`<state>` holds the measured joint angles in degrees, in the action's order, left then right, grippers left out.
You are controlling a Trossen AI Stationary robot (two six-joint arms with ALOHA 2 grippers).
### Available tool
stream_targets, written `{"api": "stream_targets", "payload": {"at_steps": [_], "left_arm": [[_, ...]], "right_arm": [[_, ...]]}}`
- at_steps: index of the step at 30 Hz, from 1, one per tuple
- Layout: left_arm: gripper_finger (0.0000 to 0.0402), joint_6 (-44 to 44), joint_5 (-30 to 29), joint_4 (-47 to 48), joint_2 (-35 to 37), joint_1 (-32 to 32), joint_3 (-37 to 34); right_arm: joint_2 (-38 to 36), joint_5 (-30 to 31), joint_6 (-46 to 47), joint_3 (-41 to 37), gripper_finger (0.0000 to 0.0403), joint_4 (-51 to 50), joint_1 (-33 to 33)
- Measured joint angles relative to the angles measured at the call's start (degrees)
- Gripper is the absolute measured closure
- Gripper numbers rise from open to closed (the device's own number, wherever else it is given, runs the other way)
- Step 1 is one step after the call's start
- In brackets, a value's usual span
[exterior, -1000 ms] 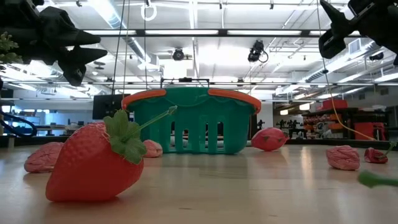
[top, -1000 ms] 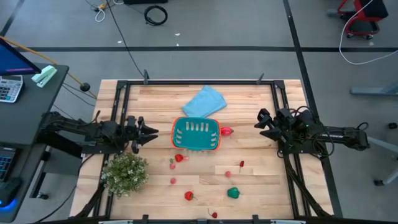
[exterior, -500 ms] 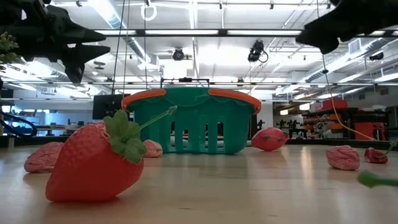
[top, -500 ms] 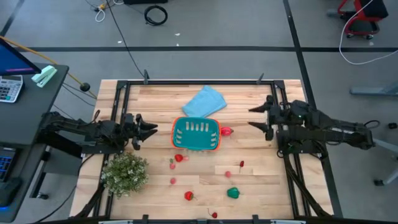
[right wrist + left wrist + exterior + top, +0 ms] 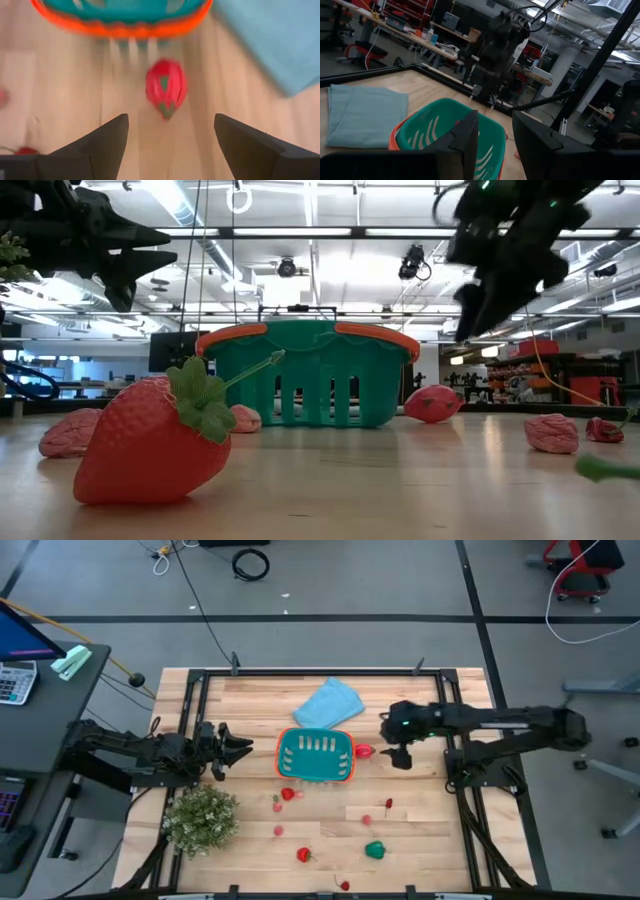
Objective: Pick and placing Produce into tupperware
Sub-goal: Put the red dragon fruit into the bin
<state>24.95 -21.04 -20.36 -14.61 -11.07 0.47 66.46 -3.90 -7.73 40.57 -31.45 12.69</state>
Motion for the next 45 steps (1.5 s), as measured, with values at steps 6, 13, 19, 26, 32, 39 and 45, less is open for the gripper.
{"api": "stream_targets", "payload": {"at_steps": [6,13,19,26,32,39,45], "left_arm": [[0.0280,-0.09,0.00,0.04,0.00,0.00,0.00],[0.0277,-0.13,0.00,0.11,0.00,0.02,0.00],[0.0285,-0.15,0.00,0.09,0.00,0.00,0.00],[0.0281,-0.24,0.02,0.09,0.00,0.00,0.00],[0.0285,-0.24,0.02,0.07,0.00,0.01,0.00],[0.0289,-0.22,0.02,0.07,0.00,0.00,0.00],[0.0289,-0.09,0.02,0.05,0.00,0.00,0.00]], "right_arm": [[9.15,0.04,-1.91,0.07,0.0107,0.80,-0.07],[12.80,0.03,-5.51,0.09,0.0108,8.14,-1.39],[16.12,0.00,-5.88,0.11,0.0103,12.72,-3.11],[21.25,1.49,-5.85,0.11,0.0103,18.79,-4.00],[25.11,3.83,-5.90,0.11,0.0107,21.65,-3.72],[26.56,3.68,-6.01,0.11,0.0128,23.58,-3.89],[25.32,4.00,-5.99,0.11,0.0169,25.11,-3.89]]}}
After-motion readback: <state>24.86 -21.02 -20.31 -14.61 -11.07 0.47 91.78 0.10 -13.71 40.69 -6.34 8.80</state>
